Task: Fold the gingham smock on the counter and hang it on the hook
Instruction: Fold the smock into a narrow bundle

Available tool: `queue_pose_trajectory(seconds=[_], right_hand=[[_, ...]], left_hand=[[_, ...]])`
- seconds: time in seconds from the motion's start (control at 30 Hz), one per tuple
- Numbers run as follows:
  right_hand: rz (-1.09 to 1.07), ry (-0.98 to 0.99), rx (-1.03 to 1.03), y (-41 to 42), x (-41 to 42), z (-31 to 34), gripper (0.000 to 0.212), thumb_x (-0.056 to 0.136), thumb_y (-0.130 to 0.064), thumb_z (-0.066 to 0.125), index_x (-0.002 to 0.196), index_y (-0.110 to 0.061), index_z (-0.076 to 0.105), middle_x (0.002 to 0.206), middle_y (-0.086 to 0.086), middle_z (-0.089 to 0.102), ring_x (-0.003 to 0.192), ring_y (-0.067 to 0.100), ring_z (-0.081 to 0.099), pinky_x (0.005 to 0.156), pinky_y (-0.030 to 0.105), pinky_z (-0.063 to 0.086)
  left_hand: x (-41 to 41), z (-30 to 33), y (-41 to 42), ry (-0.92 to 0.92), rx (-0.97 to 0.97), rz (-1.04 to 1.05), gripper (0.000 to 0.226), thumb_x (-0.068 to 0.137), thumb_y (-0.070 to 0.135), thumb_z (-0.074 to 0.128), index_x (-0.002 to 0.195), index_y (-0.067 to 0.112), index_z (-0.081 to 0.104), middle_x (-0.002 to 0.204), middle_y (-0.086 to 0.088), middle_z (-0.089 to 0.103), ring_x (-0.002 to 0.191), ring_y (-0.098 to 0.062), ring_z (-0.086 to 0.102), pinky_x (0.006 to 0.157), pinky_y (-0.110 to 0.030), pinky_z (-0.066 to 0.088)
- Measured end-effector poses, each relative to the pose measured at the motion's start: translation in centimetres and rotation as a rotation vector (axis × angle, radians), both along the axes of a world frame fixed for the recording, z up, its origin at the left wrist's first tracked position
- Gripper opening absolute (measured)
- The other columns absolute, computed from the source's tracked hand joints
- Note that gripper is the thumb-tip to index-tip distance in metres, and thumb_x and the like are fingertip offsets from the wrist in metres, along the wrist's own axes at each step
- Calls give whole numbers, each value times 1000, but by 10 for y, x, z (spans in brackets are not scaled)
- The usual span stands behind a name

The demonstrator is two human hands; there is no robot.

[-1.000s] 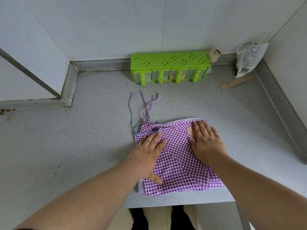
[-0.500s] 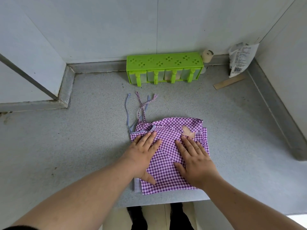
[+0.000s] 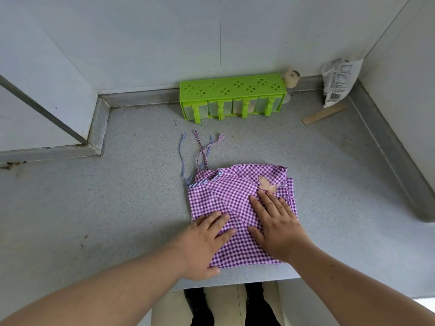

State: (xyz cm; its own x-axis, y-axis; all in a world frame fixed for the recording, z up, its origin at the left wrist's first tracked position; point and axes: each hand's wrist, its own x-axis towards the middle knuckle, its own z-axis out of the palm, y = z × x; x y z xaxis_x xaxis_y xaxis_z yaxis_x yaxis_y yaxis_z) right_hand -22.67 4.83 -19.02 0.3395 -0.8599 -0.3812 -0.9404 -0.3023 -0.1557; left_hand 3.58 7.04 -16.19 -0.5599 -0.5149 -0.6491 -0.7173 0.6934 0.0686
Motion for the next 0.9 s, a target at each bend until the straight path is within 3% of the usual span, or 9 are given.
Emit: queue_pose_trajectory(seconds=[0.13,0.23,0.33,0.47,0.53,0.63,0.7,0.77,0.9], right_hand=[[31,37,-7,0,1,6,83,99,-73,10,165,-25,-3,172,6,-7,160,27,-4,129,47,0],[43,40,-100,3,0,17,78,100,-69,25,161,-22,33,167,12,31,152,35,33,123,51,23],[180,-6,-74,8,-7,34,67,97,-68,30,149,-30,49,153,2,50,140,30,50,119,51,32],[236,44,126,16,-17,53,94,81,-90,33,156,-34,32,164,-6,32,150,23,33,124,48,25],[262,65,167,18,-19,57,98,78,-88,46,158,-34,27,168,-8,23,153,22,28,124,46,23],[235,7,144,13,-21,60,63,93,-55,58,151,-36,42,161,-12,34,142,16,44,116,37,40],[121,-82,134,4,-22,66,44,96,-40,59,139,-35,58,147,-15,49,120,10,58,99,25,51],[-3,-165,166,-8,-22,74,34,96,-35,59,130,-34,63,130,-15,58,106,8,63,89,20,52],[-168,-187,249,-35,-23,85,30,100,-44,57,128,-34,58,111,-10,65,91,9,61,79,24,48]], left_hand=[[-14,6,11,-71,-1,105,101,99,47,51,166,23,-21,168,-15,-37,157,-42,-27,130,-62,4],[-23,12,12,-112,5,144,99,103,26,55,165,25,-22,168,-13,-37,158,-43,-24,129,-61,8],[-19,12,8,-53,49,198,97,102,16,55,167,32,-16,171,-4,-34,160,-37,-20,130,-56,15],[-4,20,-5,57,151,258,82,103,26,49,169,39,2,174,9,-23,162,-22,-16,130,-48,7],[2,26,-14,144,199,330,68,105,30,45,168,40,19,176,14,-10,163,-15,-8,130,-43,4],[10,31,-26,284,285,557,57,104,34,46,160,43,40,173,14,26,158,-17,28,130,-43,24],[14,35,-35,363,368,768,39,103,33,49,137,40,66,140,8,65,125,-19,61,106,-40,52],[19,38,-44,420,379,934,19,103,34,52,106,31,71,109,5,69,102,-17,65,86,-34,54],[29,38,-58,557,458,1207,17,104,40,58,120,36,59,118,14,66,112,-12,63,98,-32,50]])
